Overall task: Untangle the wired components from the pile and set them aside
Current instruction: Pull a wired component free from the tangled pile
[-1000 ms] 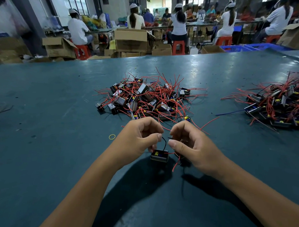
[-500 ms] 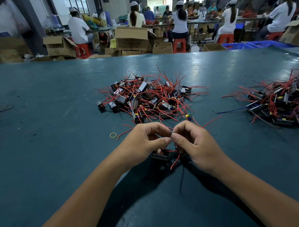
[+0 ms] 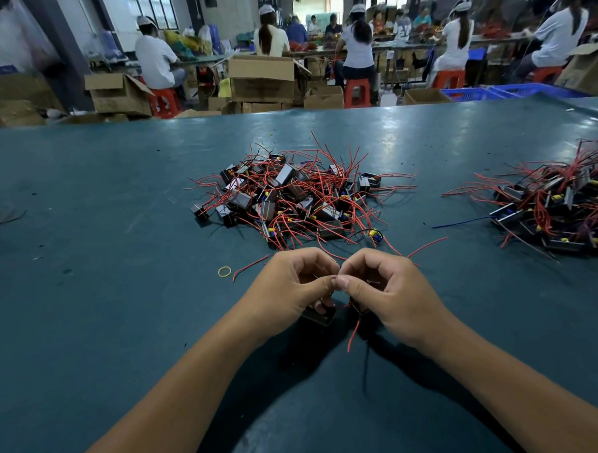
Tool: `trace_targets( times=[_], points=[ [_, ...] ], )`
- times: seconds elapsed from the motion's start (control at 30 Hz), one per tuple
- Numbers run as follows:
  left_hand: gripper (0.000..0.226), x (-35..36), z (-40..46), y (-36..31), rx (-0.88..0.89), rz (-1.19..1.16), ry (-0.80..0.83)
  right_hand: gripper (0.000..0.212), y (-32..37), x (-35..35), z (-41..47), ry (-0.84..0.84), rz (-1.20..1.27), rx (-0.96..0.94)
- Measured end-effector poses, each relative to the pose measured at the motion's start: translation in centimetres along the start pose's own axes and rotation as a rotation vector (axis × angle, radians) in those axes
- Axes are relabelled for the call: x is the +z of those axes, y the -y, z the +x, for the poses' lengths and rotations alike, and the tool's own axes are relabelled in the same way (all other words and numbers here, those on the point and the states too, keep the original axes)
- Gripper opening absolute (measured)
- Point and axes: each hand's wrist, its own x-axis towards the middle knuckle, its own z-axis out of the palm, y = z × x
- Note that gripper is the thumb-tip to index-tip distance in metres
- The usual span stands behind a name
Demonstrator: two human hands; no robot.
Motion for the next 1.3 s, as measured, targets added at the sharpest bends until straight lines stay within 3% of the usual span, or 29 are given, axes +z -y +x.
trace_targets(
  times=[0.17, 0.33, 0.7, 1.2, 1.3],
  points=[
    [0.014, -0.4, 0.3, 0.3, -0.008, -0.029, -0.007, 0.012, -0.5, 0.0, 0.4, -0.114, -0.042, 0.039],
    [0.009, -0.3, 0.2, 0.1, -0.021, -0.067, -0.005, 0.005, -0.3, 0.4, 0.3, -0.159, -0.09, 0.028],
    [0.014, -0.2, 0.1, -0.4, -0.047, -0.097, -0.043, 0.013, 0.1, 1.0, 0.3, -0.196, -0.087, 0.028],
    [0.002, 0.3, -0.1, -0.6, -0.105, -0.11, -0.079, 0.014, -0.2, 1.6, 0.2, -0.254, -0.165, -0.015],
    [0.011, 0.6, -0.4, -1.1, -0.119, -0.123, -0.088, 0.015, 0.1, 1.6, -0.1, -0.262, -0.209, -0.034]
  ],
)
